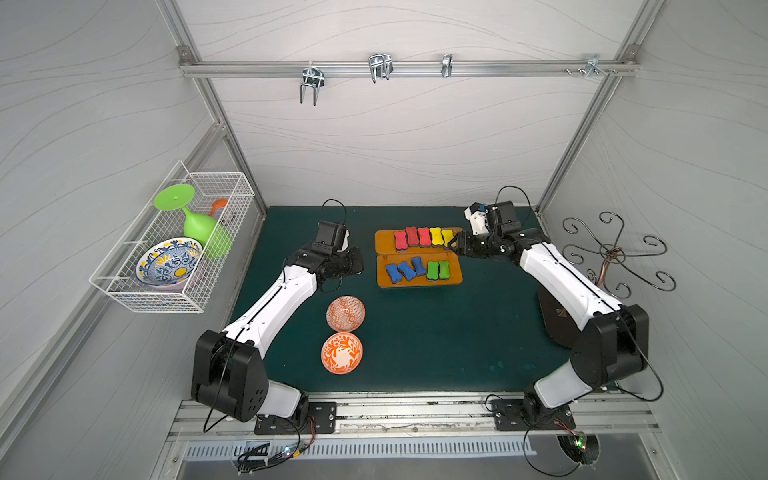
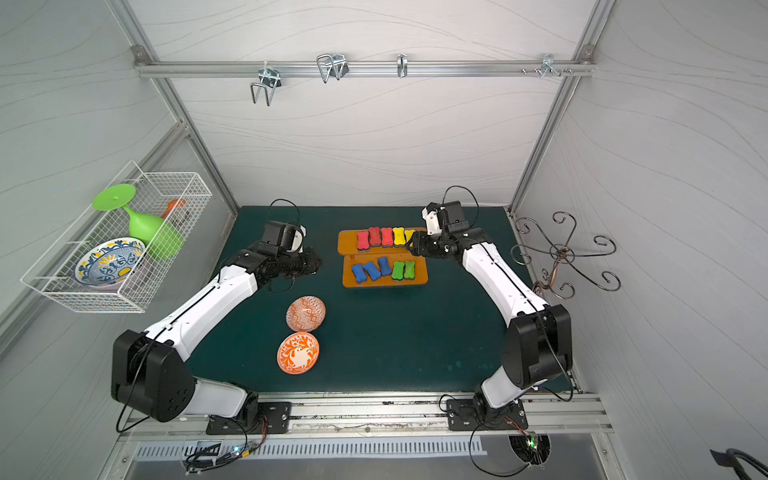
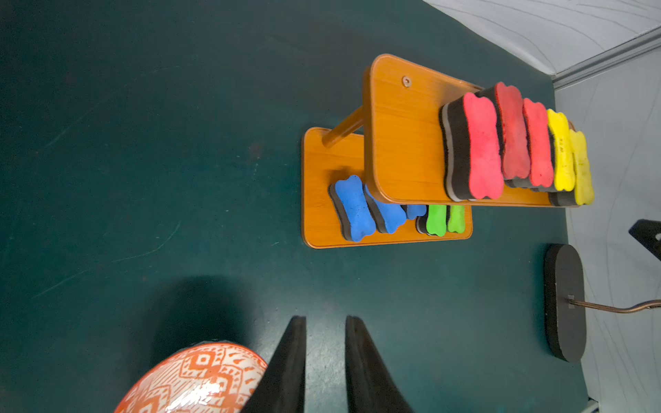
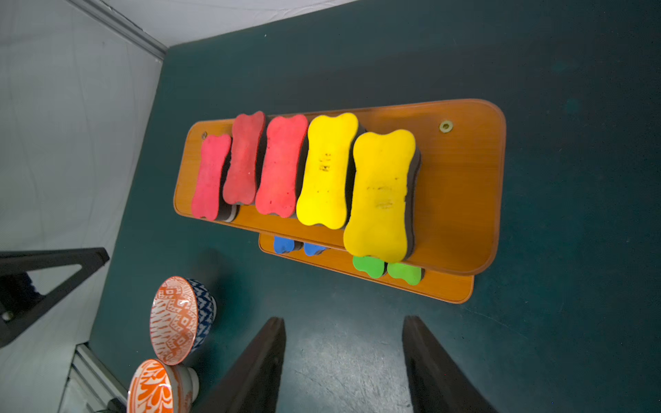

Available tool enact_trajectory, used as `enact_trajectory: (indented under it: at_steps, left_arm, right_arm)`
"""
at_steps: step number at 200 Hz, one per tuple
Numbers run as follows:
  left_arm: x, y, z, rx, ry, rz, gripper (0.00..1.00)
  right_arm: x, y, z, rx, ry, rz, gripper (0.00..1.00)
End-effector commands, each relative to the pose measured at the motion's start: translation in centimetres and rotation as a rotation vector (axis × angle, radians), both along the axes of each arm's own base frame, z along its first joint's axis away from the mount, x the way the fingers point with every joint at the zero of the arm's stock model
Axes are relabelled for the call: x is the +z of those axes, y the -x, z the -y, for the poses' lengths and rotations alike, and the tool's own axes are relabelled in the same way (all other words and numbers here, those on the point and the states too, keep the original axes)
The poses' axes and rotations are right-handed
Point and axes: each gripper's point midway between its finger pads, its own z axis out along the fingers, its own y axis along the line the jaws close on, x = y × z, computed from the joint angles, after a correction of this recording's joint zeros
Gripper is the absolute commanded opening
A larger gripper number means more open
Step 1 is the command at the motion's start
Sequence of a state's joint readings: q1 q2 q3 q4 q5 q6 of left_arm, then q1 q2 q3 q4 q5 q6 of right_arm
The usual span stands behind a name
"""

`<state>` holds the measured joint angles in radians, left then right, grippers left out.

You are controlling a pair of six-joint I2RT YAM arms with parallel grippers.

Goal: Remove the whiteboard erasers from the shelf
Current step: Pick up the whiteboard eraser from the shelf.

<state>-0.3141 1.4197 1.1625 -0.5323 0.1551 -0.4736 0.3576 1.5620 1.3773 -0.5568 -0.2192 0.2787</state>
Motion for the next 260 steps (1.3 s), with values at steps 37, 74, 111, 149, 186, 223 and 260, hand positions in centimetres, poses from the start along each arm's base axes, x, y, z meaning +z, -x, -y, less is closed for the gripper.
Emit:
enact_trajectory:
  at_steps: [37,74,111,149,186,223,260]
  left_arm:
    - [-0.5,0.5,0.7,-0.049,0.007,-0.017,0.23]
    - [-0.4,0.9,0.5,-0.051,0.005,-0.003,0.24]
    - [-0.1,1.0,0.6,-0.054,0.013,0.002,0.24]
    - [-0.4,1.0,0.8,-0.059,0.021,-0.008,0.24]
    - [-0.5,0.9,0.9,-0.061,0.026,-0.014,0.24]
    - [-0.6,1.0,0.8,-0.062,0.023,-0.013,0.25]
    - [-0.7,1.0,1.0,-0.065,0.031,-0.018,0.25]
  right_arm:
    - [0.1,-1.2,1.1,0.047,0.154,0.062,0.57]
    - [0.0,-2.1,0.3,0.084,0.153,0.068,0.59]
    - [-0.5,-3.0,-0.2,0.093,0.164,0.064,0.59]
    - [-1.5,-3.5,-0.6,0.104,0.177,0.05,0.59]
    - [-2.2,-4.1,-0.4,0.095,0.197,0.044,0.59]
    - [-3.0,-4.9,-0.1,0.076,0.224,0.04,0.58]
    - [-3.4,-5.4,0.5,0.042,0.225,0.039,0.56]
